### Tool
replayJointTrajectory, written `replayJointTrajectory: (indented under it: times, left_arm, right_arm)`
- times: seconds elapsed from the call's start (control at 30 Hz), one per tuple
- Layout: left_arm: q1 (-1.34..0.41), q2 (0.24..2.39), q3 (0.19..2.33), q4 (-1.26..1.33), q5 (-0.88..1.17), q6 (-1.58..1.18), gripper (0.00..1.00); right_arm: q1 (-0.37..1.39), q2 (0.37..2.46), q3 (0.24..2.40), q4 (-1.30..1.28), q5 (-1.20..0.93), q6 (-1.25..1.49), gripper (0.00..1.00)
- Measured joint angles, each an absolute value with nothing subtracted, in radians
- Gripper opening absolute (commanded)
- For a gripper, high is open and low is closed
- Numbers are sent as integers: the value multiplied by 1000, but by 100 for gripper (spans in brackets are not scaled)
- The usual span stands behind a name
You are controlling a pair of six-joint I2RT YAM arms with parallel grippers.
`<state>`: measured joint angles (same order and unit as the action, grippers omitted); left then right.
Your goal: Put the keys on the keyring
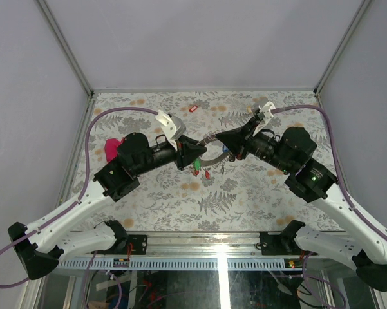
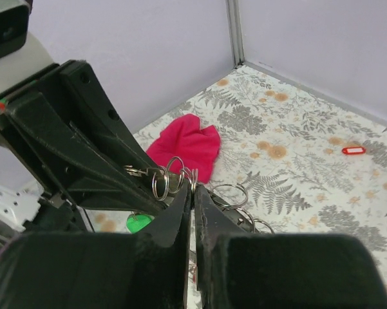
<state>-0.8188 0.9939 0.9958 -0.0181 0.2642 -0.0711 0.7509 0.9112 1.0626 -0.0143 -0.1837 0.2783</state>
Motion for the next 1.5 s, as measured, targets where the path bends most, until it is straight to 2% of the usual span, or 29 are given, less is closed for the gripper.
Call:
replayJointTrajectory:
  times: [0.03,0.33,0.5,0.57,0.77,0.87,0.93,1.0,1.1,1.23,1.5]
  left_arm:
    - [-819,994,996,-15,266,-71,21]
    - [-819,993,996,-3,321,-79,42]
    - [-819,971,996,6,369,-84,47]
    - [-819,952,996,10,391,-85,45]
    - [-819,915,1006,33,416,-92,26]
    - [-819,915,1013,36,414,-94,22]
    - [-819,915,1013,38,408,-96,19]
    - [-819,915,1013,38,395,-97,17]
    - [-819,915,1013,38,369,-99,15]
    - [-819,915,1015,38,342,-98,13]
    - [-819,930,1025,37,310,-97,12]
  right_arm:
    - [751,918,1082,-36,-193,250,0]
    - [751,950,1178,-164,-242,101,0]
    - [751,952,1221,-249,-254,24,0]
    - [751,952,1240,-288,-256,-18,0]
    - [750,952,1284,-377,-259,-122,0]
    - [750,952,1297,-389,-303,-141,0]
    - [752,952,1300,-396,-255,-143,0]
    - [752,950,1294,-400,-152,-144,0]
    - [763,956,1291,-418,-128,-145,0]
    - [933,957,1261,-396,25,-165,0]
    - [1027,979,1189,-381,208,-184,0]
